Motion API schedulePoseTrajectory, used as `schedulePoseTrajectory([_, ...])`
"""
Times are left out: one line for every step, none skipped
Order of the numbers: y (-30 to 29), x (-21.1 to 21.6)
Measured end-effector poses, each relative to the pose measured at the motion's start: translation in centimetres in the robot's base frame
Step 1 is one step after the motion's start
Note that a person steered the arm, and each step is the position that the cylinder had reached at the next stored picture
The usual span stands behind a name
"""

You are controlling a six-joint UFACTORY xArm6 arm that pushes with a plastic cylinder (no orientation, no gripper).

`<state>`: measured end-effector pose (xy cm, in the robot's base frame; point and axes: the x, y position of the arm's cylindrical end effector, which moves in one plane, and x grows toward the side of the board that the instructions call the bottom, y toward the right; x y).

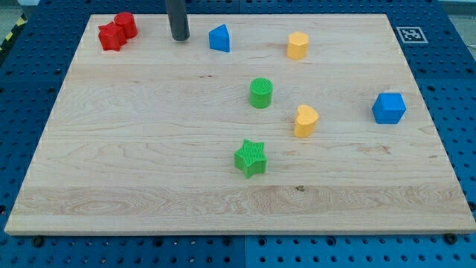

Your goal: Arrange the blue blocks diagonally

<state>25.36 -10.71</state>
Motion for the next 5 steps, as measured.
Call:
schedulePoseTrajectory([2.2, -0.1])
schedulePoseTrajectory([5.2, -0.1])
schedulePoseTrajectory([6.9, 0.1])
schedulePoseTrajectory([7.9, 2.5])
schedulePoseTrajectory([7.9, 4.2])
